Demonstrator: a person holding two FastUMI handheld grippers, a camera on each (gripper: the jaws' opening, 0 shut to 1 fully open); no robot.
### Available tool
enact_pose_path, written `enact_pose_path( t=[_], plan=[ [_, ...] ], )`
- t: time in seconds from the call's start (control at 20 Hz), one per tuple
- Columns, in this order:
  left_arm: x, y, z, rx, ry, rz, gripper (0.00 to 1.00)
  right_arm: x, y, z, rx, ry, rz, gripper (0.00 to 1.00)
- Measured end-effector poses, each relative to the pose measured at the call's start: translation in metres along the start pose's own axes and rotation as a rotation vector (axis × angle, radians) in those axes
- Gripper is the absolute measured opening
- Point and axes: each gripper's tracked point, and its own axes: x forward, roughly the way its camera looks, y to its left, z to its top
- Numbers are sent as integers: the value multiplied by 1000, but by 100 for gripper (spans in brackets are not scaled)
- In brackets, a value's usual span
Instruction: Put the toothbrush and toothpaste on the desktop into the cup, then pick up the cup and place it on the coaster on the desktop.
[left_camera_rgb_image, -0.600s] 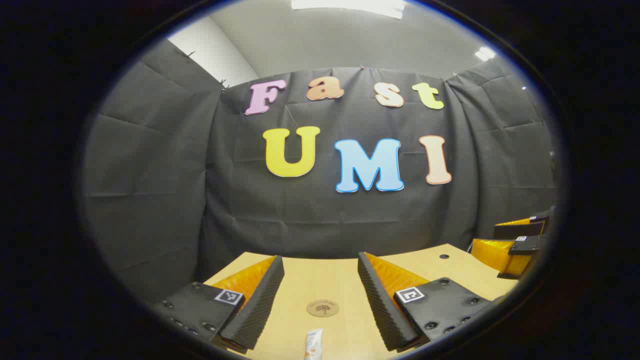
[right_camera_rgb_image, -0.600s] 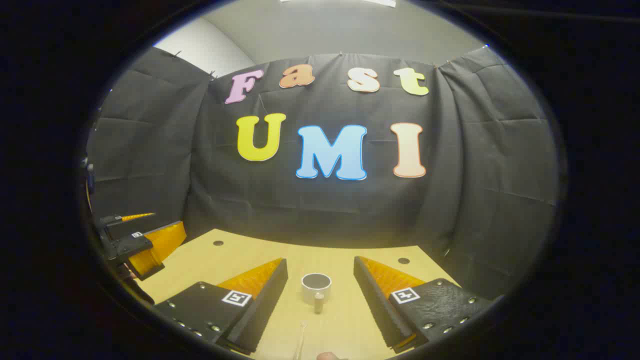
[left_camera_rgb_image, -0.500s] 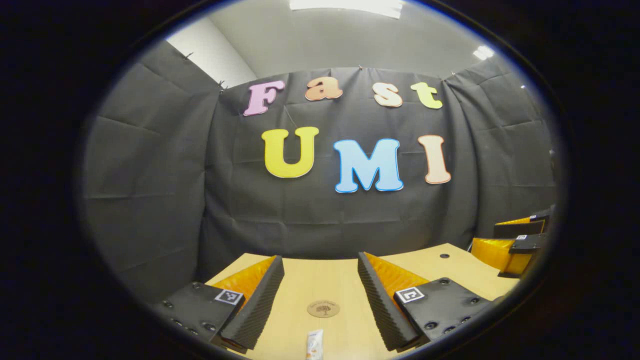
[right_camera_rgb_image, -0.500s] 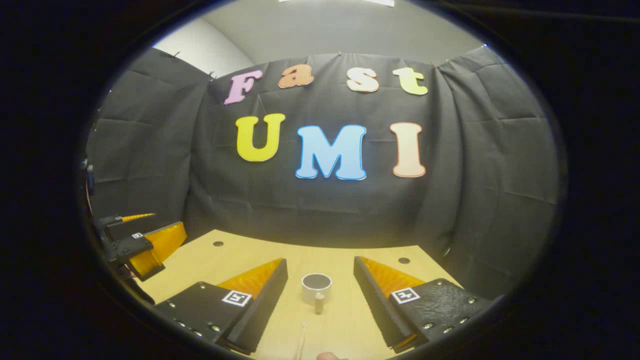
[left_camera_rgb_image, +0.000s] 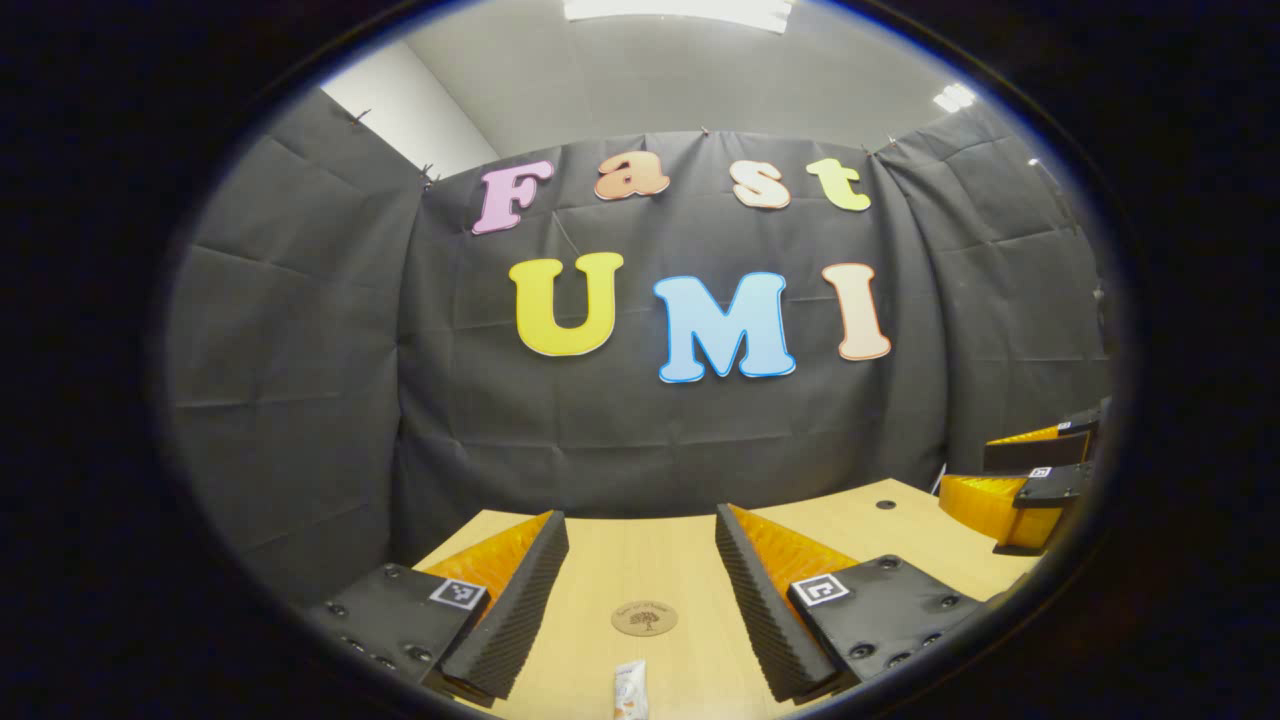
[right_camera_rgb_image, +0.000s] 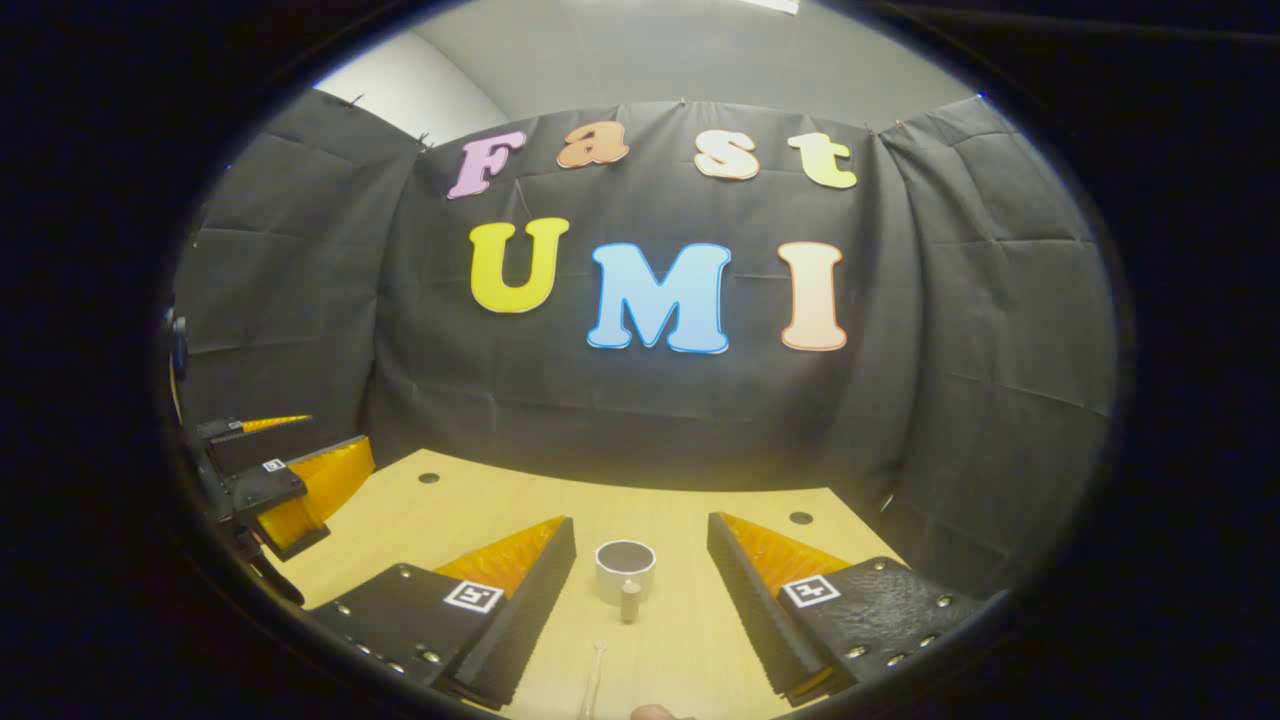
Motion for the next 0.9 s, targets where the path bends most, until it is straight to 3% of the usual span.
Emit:
enact_pose_path(
  t=[0.3, 0.9],
  plan=[
    [1, 0, -4, -35, 15, -19, 95, 3, 9, -13, 13, 50, 35, 86],
    [21, -5, -78, 9, 247, -44, 95, 28, 27, -82, 15, 274, 68, 86]
  ],
)
